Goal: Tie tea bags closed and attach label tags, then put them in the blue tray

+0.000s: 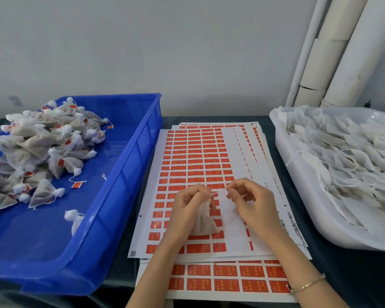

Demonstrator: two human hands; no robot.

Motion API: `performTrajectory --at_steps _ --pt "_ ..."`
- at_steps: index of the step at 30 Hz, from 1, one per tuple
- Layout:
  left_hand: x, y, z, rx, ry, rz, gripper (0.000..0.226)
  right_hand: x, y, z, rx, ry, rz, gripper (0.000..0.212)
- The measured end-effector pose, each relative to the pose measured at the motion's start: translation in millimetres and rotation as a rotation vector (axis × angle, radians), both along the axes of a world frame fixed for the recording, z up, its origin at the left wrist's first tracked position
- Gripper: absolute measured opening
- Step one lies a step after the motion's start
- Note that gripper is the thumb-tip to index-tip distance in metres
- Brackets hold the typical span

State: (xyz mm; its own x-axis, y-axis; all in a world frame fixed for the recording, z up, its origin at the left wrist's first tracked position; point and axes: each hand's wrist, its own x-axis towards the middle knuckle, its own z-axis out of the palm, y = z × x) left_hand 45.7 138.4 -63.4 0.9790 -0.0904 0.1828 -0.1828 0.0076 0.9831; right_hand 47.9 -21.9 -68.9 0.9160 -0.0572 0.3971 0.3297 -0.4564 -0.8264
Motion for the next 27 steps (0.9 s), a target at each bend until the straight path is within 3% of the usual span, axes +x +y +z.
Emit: performTrajectory --at_steps 12,16,18,20,23,27 --pt "-2.7 4.5 2.8 0.007 0.029 -0.126 0.028 3.3 -0.6 -4.4 -0.085 -0.008 -0.120 0.012" --pt "8.8 -0.6 2.2 -0.082 0.425 -0.315 0.042 0.9 -5.7 -0.3 0.084 -0.043 -0.140 0.011" --pt "9.1 2.5 -0.2 -0.050 0.518 -0.352 0.042 -1.0 -8.5 2.2 0.190 -0.062 -0.147 0.010" --pt "9.1 5.0 3.0 0.004 0.460 -0.432 0.037 -1.8 -10.3 4.0 0.280 -0.099 -0.141 0.010" --pt "0.6 13.3 2.4 -0.080 0.423 -0.610 0.039 -1.2 -13.2 5.9 0.378 -0.154 -0.124 0.011" --pt "1.8 11.0 4.6 -0.173 0.439 -0.640 0.032 0.7 -16.2 3.6 0.449 -0.159 -0.171 0.006"
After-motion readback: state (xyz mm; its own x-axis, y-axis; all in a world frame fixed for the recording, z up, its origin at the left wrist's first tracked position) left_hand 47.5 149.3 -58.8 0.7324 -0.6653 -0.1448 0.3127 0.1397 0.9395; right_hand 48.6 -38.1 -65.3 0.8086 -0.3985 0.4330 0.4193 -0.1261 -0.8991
